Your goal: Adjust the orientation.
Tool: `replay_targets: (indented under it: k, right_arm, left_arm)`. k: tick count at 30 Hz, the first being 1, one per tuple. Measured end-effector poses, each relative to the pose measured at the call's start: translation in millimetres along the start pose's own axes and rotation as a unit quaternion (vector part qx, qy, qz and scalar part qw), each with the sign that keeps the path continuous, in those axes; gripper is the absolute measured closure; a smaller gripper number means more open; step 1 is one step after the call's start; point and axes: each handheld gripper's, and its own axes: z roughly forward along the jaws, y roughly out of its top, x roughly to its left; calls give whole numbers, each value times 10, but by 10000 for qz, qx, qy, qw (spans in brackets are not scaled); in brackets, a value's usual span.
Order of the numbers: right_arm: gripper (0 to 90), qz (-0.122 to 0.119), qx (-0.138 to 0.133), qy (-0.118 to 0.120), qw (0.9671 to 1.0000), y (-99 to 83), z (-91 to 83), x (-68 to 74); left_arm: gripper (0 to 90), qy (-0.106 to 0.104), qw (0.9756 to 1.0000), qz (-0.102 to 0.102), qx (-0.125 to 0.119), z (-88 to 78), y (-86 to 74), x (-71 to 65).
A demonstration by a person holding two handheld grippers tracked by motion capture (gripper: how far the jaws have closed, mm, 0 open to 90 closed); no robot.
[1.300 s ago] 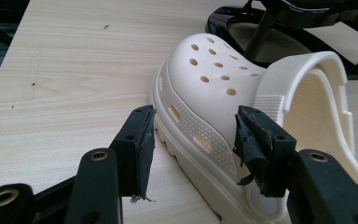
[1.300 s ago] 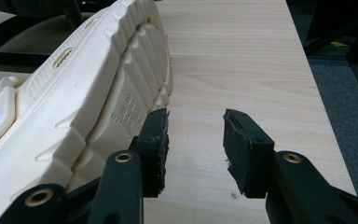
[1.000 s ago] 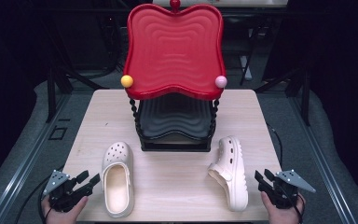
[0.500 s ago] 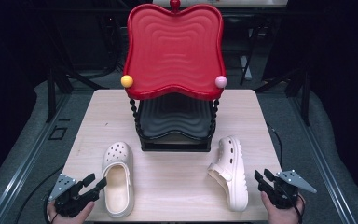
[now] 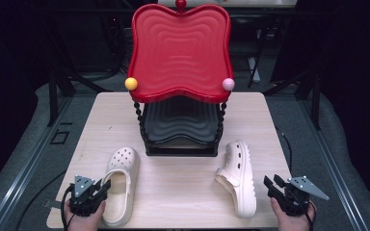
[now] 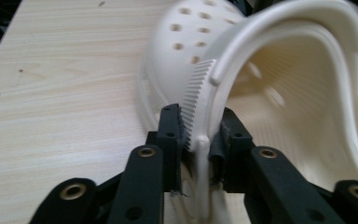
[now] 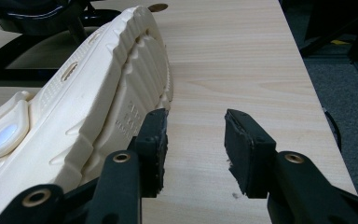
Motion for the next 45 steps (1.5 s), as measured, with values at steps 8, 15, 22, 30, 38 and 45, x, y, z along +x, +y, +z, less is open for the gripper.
replay_targets:
  k: [8, 15, 22, 30, 38, 45]
  right_arm:
    - [589, 46, -57, -15, 10000, 6, -34, -4]
    - [589, 74, -104, -20, 9999, 11, -62, 8]
    - [600, 34, -132, 9, 9999, 19, -72, 10]
    - [696, -247, -282, 37, 9993, 119, -123, 115]
    - [900, -1006, -156, 441, 9938, 276, -136, 575]
    - [900, -1704, 359, 288, 9843, 213, 75, 810]
  left_arm:
    - [771, -471, 9985, 256, -58, -109, 43, -263]
    - [771, -578, 9977, 345, -83, 37, 113, -757]
    - [753, -767, 9967, 228, -166, 261, 93, -1198]
    - [635, -969, 9950, 27, -236, 328, 78, -1269]
    - [510, -1323, 9899, 250, -435, 113, 247, -1053]
    - [511, -1244, 9904, 326, -503, -55, 256, -827]
